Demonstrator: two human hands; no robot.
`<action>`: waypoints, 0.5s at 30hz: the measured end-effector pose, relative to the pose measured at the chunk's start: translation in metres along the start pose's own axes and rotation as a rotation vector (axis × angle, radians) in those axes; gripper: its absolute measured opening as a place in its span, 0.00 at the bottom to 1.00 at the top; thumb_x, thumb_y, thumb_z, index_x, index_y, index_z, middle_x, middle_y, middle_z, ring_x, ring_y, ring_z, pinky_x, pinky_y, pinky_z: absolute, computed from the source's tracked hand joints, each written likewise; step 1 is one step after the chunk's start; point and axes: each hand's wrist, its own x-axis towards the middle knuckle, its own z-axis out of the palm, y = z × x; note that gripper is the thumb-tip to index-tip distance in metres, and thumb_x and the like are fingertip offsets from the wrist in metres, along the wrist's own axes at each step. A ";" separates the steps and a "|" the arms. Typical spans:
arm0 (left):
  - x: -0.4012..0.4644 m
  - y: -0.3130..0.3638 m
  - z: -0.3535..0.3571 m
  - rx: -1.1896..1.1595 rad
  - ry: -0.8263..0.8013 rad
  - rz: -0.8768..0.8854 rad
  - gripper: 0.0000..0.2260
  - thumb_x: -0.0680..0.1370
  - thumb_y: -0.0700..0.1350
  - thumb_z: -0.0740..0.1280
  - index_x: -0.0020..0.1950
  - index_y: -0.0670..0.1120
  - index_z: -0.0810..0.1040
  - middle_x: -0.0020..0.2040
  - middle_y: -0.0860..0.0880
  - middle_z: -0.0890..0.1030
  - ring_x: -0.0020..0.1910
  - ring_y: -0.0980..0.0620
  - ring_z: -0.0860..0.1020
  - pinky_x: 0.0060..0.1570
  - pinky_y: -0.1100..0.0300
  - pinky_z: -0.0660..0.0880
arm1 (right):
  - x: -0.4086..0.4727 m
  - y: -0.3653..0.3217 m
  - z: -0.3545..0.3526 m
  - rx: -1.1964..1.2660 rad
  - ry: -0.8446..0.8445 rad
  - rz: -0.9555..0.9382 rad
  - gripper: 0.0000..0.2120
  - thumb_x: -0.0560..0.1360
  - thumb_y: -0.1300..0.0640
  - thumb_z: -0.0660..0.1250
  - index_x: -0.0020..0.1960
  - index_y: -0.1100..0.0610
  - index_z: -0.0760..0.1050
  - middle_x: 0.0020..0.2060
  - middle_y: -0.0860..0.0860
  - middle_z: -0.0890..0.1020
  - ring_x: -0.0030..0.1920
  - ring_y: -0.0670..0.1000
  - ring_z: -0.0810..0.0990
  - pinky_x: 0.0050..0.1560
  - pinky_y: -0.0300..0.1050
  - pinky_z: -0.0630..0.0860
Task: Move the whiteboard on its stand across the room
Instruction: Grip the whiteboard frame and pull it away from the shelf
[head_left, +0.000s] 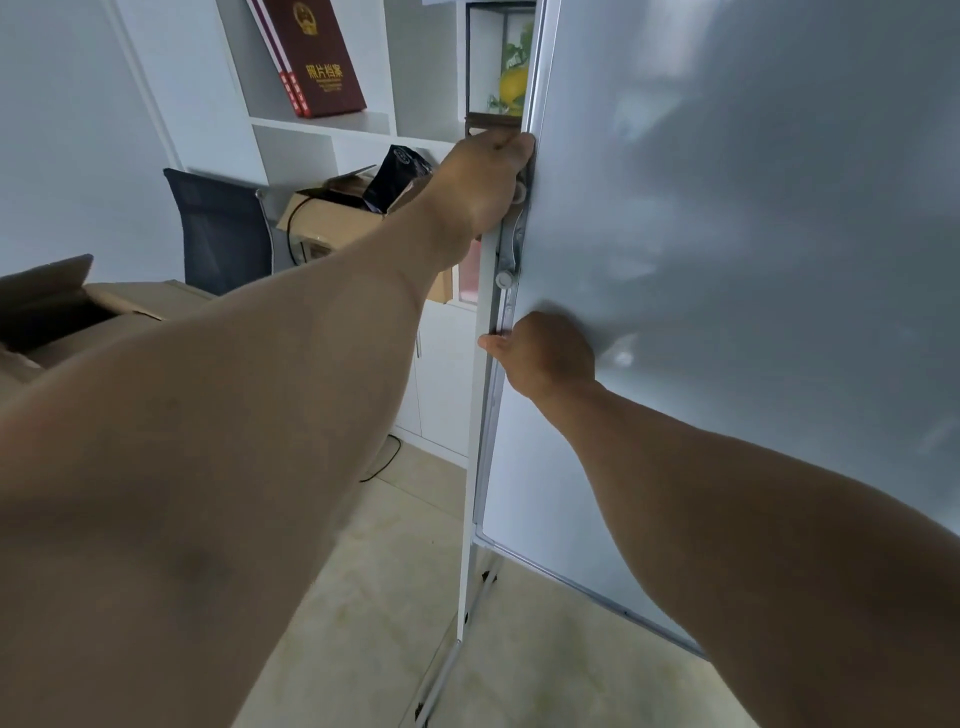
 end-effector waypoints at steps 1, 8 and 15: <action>0.004 0.001 0.003 0.014 -0.004 0.004 0.11 0.82 0.51 0.58 0.48 0.49 0.77 0.34 0.52 0.76 0.31 0.56 0.73 0.36 0.63 0.68 | 0.003 0.003 -0.001 -0.006 -0.007 0.001 0.20 0.76 0.44 0.66 0.42 0.60 0.83 0.25 0.50 0.69 0.36 0.57 0.74 0.40 0.43 0.68; 0.038 0.002 0.030 0.024 -0.008 0.032 0.09 0.83 0.47 0.56 0.50 0.48 0.75 0.33 0.52 0.72 0.26 0.61 0.72 0.18 0.75 0.64 | 0.043 0.027 -0.001 -0.037 -0.002 0.046 0.25 0.75 0.45 0.65 0.24 0.57 0.66 0.21 0.51 0.70 0.31 0.57 0.75 0.36 0.42 0.66; 0.076 0.002 0.067 0.006 -0.012 0.030 0.08 0.83 0.46 0.56 0.51 0.46 0.74 0.33 0.52 0.71 0.25 0.60 0.71 0.19 0.75 0.65 | 0.086 0.059 -0.009 0.002 -0.014 0.065 0.23 0.74 0.47 0.65 0.25 0.56 0.67 0.23 0.53 0.74 0.38 0.59 0.84 0.39 0.44 0.75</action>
